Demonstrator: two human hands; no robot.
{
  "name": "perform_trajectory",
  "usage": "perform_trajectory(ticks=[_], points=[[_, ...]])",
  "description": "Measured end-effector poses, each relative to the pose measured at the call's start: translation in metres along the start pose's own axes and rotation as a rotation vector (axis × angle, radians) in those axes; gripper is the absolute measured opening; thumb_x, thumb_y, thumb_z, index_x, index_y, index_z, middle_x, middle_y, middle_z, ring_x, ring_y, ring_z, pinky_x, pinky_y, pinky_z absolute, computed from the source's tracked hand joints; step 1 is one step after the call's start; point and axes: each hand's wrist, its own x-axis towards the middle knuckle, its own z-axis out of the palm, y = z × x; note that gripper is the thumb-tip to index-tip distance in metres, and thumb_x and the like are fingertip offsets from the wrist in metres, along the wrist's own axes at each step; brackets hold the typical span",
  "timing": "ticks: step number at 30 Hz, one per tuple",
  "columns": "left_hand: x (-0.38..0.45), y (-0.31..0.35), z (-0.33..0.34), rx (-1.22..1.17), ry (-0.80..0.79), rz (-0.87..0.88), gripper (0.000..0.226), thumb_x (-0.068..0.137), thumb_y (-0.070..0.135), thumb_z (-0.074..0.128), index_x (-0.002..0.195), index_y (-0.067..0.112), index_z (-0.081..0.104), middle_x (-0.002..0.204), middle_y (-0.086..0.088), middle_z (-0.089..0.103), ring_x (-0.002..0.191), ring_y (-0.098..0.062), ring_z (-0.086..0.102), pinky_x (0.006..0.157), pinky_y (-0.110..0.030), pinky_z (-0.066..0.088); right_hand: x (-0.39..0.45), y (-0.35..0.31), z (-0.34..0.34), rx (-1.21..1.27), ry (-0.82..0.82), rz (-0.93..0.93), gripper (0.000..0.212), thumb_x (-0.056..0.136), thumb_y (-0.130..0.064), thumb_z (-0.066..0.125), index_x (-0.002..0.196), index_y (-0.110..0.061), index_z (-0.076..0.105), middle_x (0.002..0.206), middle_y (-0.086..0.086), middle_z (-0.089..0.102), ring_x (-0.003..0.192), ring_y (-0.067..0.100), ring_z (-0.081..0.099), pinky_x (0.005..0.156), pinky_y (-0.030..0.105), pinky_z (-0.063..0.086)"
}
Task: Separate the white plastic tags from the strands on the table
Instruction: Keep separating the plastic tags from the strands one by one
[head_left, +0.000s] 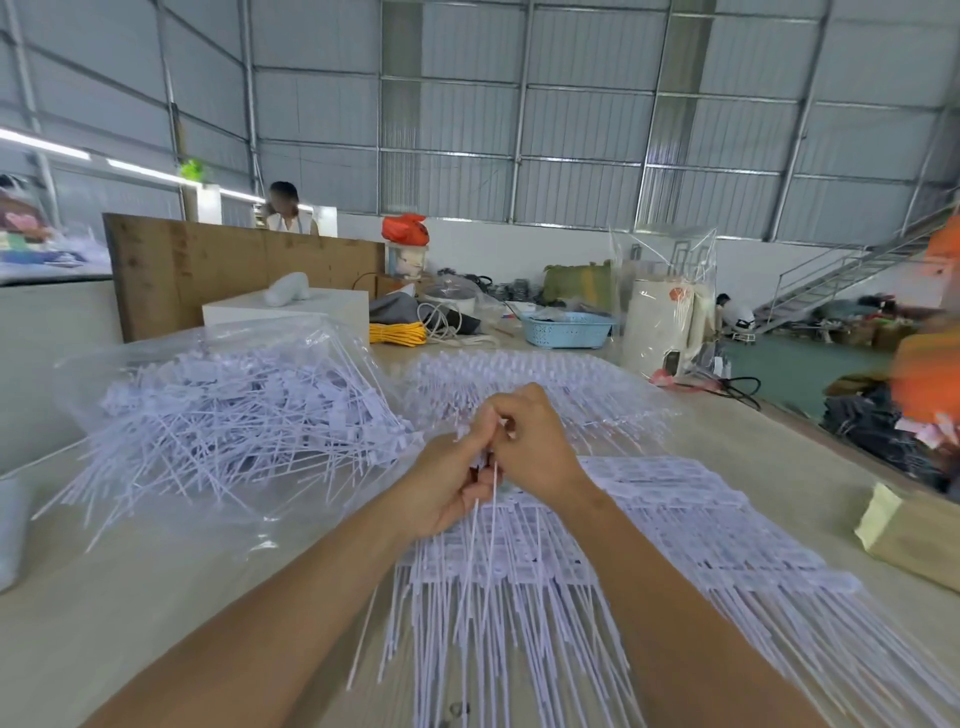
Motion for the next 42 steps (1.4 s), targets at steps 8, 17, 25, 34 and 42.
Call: perform_trajectory(ticks=[8,17,25,34,42], points=[[-0.001,0.004,0.001,0.141,0.104,0.070,0.028,0.097,0.029,0.049,0.077,0.010,0.052,0.046,0.002,0.053,0.035,-0.006,0.035,0.033,-0.015,0.021,-0.015,0.012,-0.031,0.135,-0.326,0.150,0.034,0.097,-0.030,0.047,0.069,-0.018,0.062,0.056,-0.008,0.059,0.041,-0.001,0.049,0.050,0.013,0.041],[-0.007,0.011,0.003,0.215,-0.002,0.041,0.029,0.100,0.018,0.046,0.071,0.013,0.047,0.044,0.004,0.038,0.033,-0.006,0.024,0.032,-0.012,0.018,-0.012,0.008,-0.032,0.192,-0.367,0.063,0.033,0.096,-0.008,0.050,0.063,-0.013,0.054,0.061,-0.001,0.042,0.055,0.004,0.038,0.056,0.015,0.032],[-0.010,0.033,-0.006,-0.091,-0.173,-0.064,0.025,0.089,0.028,0.050,0.068,0.015,0.045,0.044,0.007,0.037,0.031,0.000,0.028,0.027,-0.011,0.019,-0.018,0.025,-0.080,0.307,-0.317,0.214,0.031,0.092,-0.010,0.054,0.061,-0.013,0.053,0.061,-0.004,0.048,0.059,0.007,0.042,0.060,0.018,0.037],[-0.002,0.009,0.004,-0.185,0.023,0.050,0.026,0.101,0.027,0.039,0.095,0.008,0.056,0.063,-0.006,0.065,0.047,-0.011,0.057,0.041,-0.018,0.045,-0.011,-0.005,-0.052,0.353,-0.109,0.086,0.028,0.092,-0.010,0.056,0.066,-0.019,0.059,0.071,-0.008,0.053,0.063,0.004,0.051,0.062,0.015,0.039],[-0.010,0.000,0.019,0.015,-0.035,0.095,0.031,0.086,0.036,0.054,0.087,0.005,0.057,0.062,-0.007,0.048,0.044,-0.008,0.050,0.039,-0.016,0.038,-0.012,-0.008,-0.026,0.268,-0.141,0.082,0.015,0.092,-0.005,0.054,0.093,-0.018,0.060,0.089,0.009,0.049,0.046,0.004,0.056,0.046,0.017,0.047]])
